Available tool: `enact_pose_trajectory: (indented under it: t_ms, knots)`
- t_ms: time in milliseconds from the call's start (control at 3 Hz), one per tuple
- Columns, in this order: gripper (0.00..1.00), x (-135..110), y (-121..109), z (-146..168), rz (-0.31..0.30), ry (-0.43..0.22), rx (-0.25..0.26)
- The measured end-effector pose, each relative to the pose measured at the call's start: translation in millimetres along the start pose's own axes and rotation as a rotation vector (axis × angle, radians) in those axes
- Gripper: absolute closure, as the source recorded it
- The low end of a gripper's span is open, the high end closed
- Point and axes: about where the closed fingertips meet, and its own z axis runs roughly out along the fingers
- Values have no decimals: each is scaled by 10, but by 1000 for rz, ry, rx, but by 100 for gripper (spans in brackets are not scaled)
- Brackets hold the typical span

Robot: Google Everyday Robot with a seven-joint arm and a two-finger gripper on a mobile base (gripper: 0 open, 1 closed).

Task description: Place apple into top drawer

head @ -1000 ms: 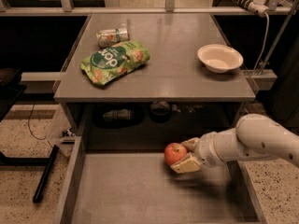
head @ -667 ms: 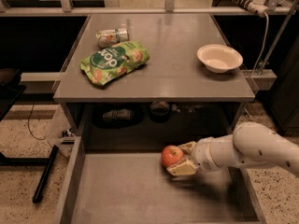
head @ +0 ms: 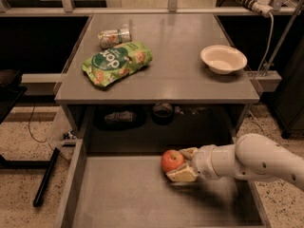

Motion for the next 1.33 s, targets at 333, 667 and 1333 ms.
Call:
enact_pose_trajectory:
  t_ms: [333,667,1333]
  knots:
    - [59,0,0,0,0,0,0]
    - [35,0,1,0,0,0,0]
    - [0,0,1,1,0,0,-1]
